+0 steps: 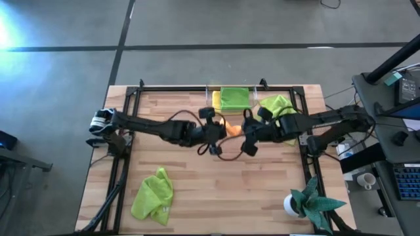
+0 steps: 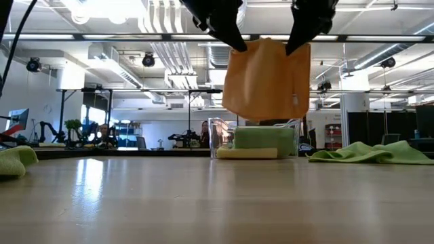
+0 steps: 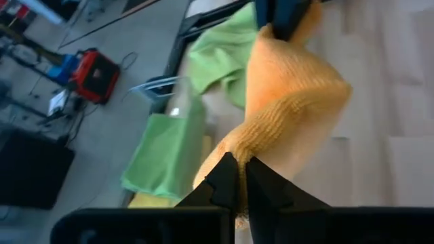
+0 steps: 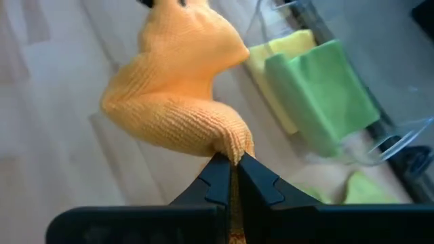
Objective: Fold microfiber towels
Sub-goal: Put the orange microfiber cloth into the transparent bin
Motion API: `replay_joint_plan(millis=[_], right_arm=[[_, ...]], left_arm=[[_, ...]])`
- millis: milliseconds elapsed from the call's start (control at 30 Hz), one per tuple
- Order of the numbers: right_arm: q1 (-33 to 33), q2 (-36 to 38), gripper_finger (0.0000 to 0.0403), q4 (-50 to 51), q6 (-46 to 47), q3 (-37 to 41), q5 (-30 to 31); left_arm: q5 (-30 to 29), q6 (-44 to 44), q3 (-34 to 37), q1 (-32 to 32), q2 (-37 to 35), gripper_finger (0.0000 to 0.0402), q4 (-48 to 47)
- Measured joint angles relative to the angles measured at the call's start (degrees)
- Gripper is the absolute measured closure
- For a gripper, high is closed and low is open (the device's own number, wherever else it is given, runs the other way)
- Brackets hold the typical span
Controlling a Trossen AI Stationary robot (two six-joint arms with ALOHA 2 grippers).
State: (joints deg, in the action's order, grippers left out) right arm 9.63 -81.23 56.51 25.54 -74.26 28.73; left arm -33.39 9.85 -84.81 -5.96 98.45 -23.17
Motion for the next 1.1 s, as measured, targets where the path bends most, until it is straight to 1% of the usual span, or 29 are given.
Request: replay_joint_plan(millis=[133, 367, 500, 567, 667, 767, 833, 900, 967, 1100], right_arm=[[-4.07, 0.65, 0.0394, -2.24, -5.63, -0.21, -0.05], [-13.26, 1.01, 0.0394, -8.13, -15.51, -0.26, -0.40], [-18.78, 0.87, 0.0394, -11.79, -20.08, -0.26, -3.57], [-21.20, 0.85, 0.0394, -13.46, -22.13, -0.26, -4.49], [-24.73, 0.85, 0.0394, -16.04, -25.03, -0.28, -5.44], [-28.43, 0.70, 0.0394, -18.36, -28.24, -0.28, -8.09], [-30.61, 0.42, 0.0394, -20.07, -29.97, -0.28, -9.40], [-32.59, 0.02, 0.0394, -22.13, -31.68, -0.28, -11.71], [-34.20, -0.49, 0.0394, -23.55, -33.36, -0.29, -13.63], [-37.12, -1.69, 0.0394, -24.48, -36.06, -0.31, -14.23]], left_arm=[[-0.11, 2.43, -0.96, 2.77, -0.02, 0.0400, 0.21], [-0.08, 5.50, -0.99, 8.53, -0.02, 0.0400, 1.15], [0.03, 10.05, -0.99, 11.67, -0.02, 0.0400, 4.42], [0.15, 10.51, -0.99, 13.25, -0.02, 0.0400, 6.55], [1.24, 12.25, -0.94, 15.95, -0.02, 0.0400, 8.86], [1.85, 14.74, -0.92, 18.38, 0.45, 0.0400, 11.22], [3.57, 16.48, -0.88, 19.79, 0.83, 0.0400, 12.07], [5.42, 18.10, -0.88, 20.88, 1.43, 0.0400, 13.84], [5.85, 20.29, -0.88, 21.84, 2.10, 0.0400, 15.44], [5.97, 25.37, -0.83, 23.60, 3.62, 0.0400, 19.16]])
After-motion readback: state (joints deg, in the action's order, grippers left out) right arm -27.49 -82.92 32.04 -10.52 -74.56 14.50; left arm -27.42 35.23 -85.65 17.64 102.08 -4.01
